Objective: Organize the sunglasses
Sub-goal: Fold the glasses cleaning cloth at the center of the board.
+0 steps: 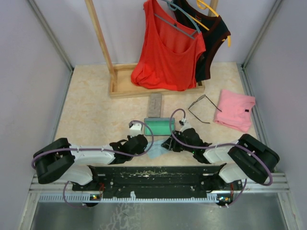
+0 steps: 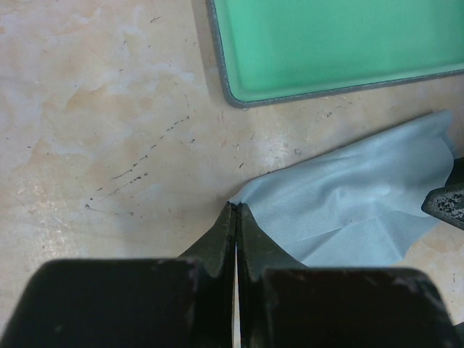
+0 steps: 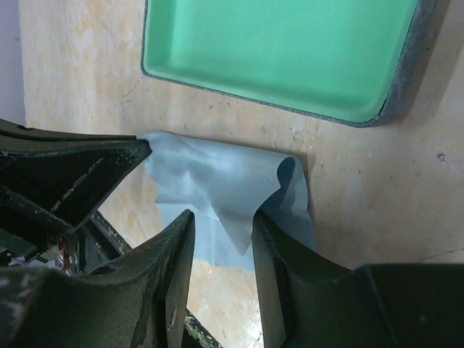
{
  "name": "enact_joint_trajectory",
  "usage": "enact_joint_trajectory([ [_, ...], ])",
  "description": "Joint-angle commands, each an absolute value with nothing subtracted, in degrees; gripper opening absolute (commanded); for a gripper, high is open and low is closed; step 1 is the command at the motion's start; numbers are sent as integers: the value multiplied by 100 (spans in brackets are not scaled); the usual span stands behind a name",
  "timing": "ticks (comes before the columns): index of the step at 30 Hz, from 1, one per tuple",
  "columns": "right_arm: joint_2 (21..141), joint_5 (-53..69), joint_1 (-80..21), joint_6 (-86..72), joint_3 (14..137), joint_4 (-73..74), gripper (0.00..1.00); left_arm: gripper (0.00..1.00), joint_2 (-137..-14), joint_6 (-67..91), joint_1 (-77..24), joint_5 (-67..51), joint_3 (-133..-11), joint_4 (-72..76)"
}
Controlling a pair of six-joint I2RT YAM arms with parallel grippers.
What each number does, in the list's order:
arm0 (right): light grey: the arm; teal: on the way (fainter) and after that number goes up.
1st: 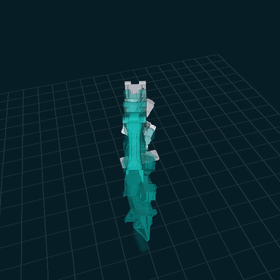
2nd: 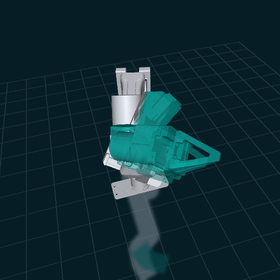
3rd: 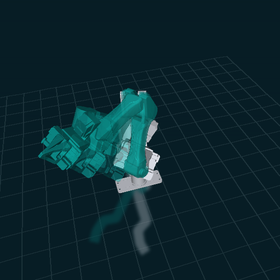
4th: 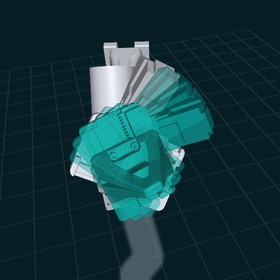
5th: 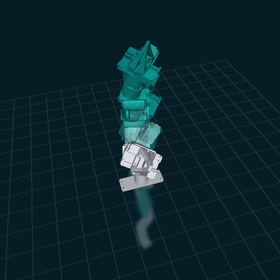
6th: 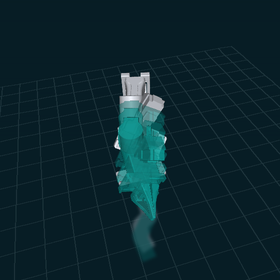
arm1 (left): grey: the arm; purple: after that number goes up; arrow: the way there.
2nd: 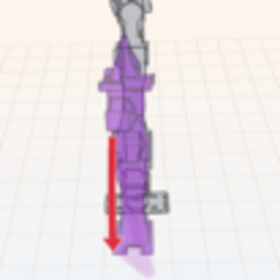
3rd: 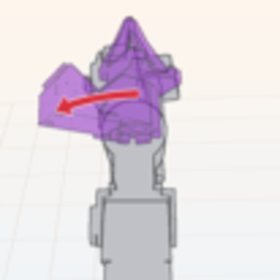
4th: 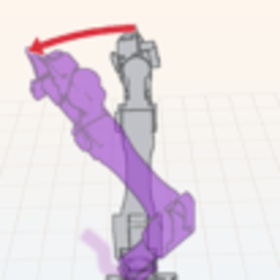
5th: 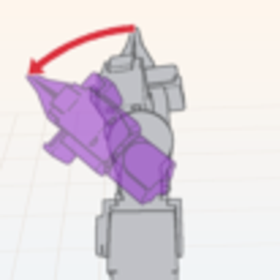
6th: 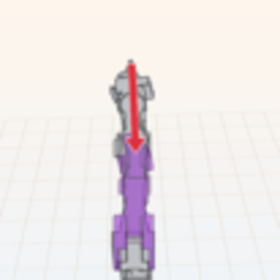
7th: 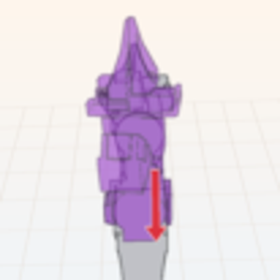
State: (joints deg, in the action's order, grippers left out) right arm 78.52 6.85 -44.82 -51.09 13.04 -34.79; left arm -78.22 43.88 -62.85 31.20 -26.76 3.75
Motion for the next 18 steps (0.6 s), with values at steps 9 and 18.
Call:
enact_joint_trajectory([
  [9,7816,598,-4421,-5316,1217,-3777,28,0,-7928,4434,-6265,2936,-2628,226],
  [18,8029,640,-4422,-5282,1420,-3795,13,0,-7871,4421,-6266,2925,-2628,210],
])
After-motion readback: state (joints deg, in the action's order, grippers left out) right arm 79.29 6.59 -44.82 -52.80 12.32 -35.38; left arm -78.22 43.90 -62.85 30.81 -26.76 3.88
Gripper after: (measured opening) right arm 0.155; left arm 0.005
